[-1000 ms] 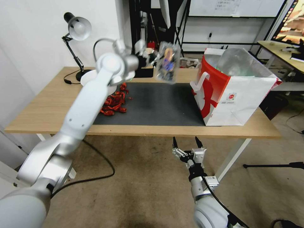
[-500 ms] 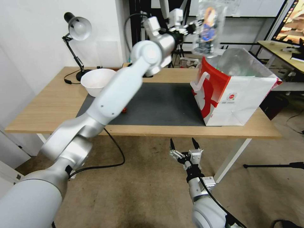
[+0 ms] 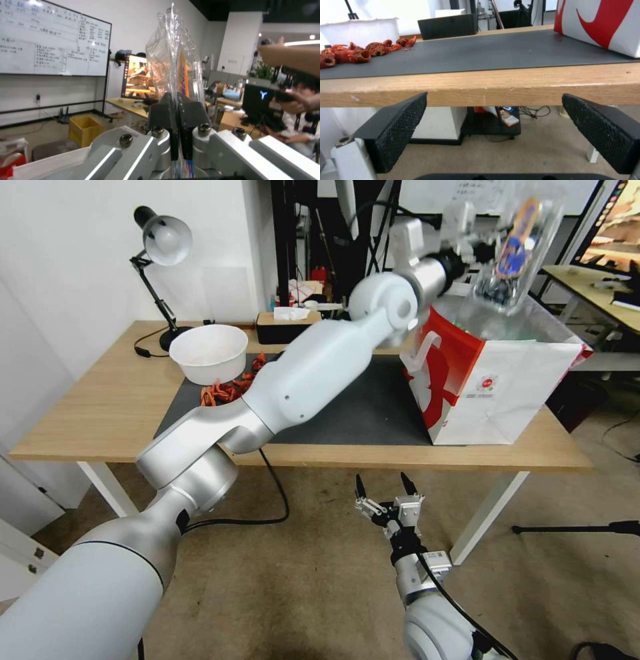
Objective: Close the takeout container lid, then place the container into the takeout bag.
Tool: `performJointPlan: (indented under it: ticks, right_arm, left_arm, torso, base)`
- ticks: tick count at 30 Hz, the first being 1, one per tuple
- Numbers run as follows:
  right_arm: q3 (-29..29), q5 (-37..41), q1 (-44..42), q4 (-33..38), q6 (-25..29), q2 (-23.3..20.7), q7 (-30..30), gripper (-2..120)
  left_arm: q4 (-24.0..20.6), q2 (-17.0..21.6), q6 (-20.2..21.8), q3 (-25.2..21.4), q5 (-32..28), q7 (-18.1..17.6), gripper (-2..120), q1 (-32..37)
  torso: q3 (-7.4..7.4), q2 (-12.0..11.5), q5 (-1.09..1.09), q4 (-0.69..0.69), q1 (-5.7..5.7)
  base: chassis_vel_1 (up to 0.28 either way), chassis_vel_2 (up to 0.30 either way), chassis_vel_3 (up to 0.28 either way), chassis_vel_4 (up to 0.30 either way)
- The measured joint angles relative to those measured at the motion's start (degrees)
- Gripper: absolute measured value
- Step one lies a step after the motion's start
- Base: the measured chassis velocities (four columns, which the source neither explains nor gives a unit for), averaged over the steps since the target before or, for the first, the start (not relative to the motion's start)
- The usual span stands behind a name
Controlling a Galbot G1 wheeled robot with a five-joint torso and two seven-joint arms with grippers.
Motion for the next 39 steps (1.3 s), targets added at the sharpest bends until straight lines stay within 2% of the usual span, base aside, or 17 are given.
performJointPlan:
  ticks: [9,12,14,17,18,21,22,25,26,30,31,34,36,39]
  right_arm:
    - [0.0,-0.1,-0.2,-0.3,0.3,0.2,-0.2,100]
    - [0.0,-0.1,-0.2,-0.6,0.5,0.1,-0.2,100]
    - [0.0,-0.1,-0.2,-0.7,0.5,0.1,-0.2,100]
    - [-0.2,-0.1,-0.2,-0.8,0.5,0.3,-0.3,100]
    - [-0.2,-0.1,-0.2,-0.8,0.5,0.3,-0.3,100]
    - [-0.5,-0.3,-0.4,-1.2,0.6,0.6,-0.3,100]
    - [-0.5,-0.3,-0.4,-1.2,0.6,0.6,-0.3,100]
    - [-0.6,-0.5,-0.7,-1.4,0.6,0.8,-0.3,100]
    - [-0.6,-0.5,-0.7,-1.4,0.6,0.8,-0.3,100]
    - [-0.6,-0.9,-1.1,-1.5,0.8,1.2,-0.3,100]
    - [-0.6,-0.9,-1.1,-1.5,0.8,1.2,-0.3,100]
    - [-0.2,-1.3,-1.8,-1.5,0.9,1.6,-0.1,100]
    - [0.0,-1.4,-2.1,-1.5,1.0,1.6,-0.1,100]
    - [0.3,-1.8,-2.8,-1.5,1.1,1.7,0.1,100]
  left_arm:
    - [0.5,0.1,-0.6,1.9,4.5,1.9,0,1.1]
    - [0.4,0.2,-0.3,2.3,5.1,2.2,16,1.1]
    - [0.4,0.2,-0.2,2.3,5.1,2.2,17,1.1]
    - [-0.1,0.2,0.0,2.3,5.1,2.2,32,1.0]
    - [-0.1,0.2,0.0,2.3,5.1,2.2,32,1.0]
    - [-1.4,0.2,0.3,2.6,4.6,1.8,47,1.0]
    - [-1.4,0.2,0.3,2.6,4.6,1.8,47,1.0]
    - [-3.3,1.4,0.3,3.0,3.8,1.1,62,1.3]
    - [-3.3,1.4,0.3,3.0,3.8,1.1,62,1.3]
    - [-6.0,4.1,0.2,2.5,3.6,-0.9,79,2.9]
    - [-6.0,4.1,0.2,2.5,3.6,-0.9,79,2.9]
    - [-8.4,6.5,-0.6,1.8,4.2,-4.5,93,4.5]
    - [-9.0,7.1,-0.9,1.8,4.8,-5.4,97,4.9]
    - [-11.9,10.2,-1.6,1.3,8.5,-9.1,99,7.0]
  torso:
    - [0.00,0.0,0.00,0.01,0.00]
    - [0.00,0.0,0.00,-0.01,0.00]
    - [0.00,0.0,0.00,-0.01,0.00]
    - [0.00,0.0,0.00,0.00,0.00]
    - [0.00,0.0,0.00,0.00,0.00]
    - [0.00,0.0,0.00,-0.01,0.00]
    - [0.00,0.0,0.00,-0.01,0.00]
    - [0.00,0.0,0.00,-0.02,0.00]
    - [0.00,0.0,0.00,-0.02,0.00]
    - [0.00,0.0,-0.01,0.01,0.00]
    - [0.00,0.0,-0.01,0.01,0.00]
    - [0.00,0.0,-0.01,0.01,0.00]
    - [0.00,0.0,-0.02,-0.01,0.00]
    - [0.00,0.0,-0.01,-0.03,0.00]
  base:
    - [0.000,0.000,0.000,0.000]
    - [0.000,0.000,0.000,0.000]
    - [0.000,0.000,0.000,0.000]
    - [0.000,0.000,0.000,0.000]
    - [0.000,0.000,0.000,0.000]
    - [0.000,0.000,0.000,0.000]
    - [0.000,0.000,0.000,0.000]
    - [0.000,0.000,0.000,0.000]
    - [0.000,0.000,0.000,0.000]
    - [0.000,0.000,0.000,0.000]
    - [0.000,0.000,0.000,0.000]
    - [0.000,0.000,0.000,0.000]
    - [0.000,0.000,0.000,0.000]
    - [0.000,0.000,0.000,0.000]
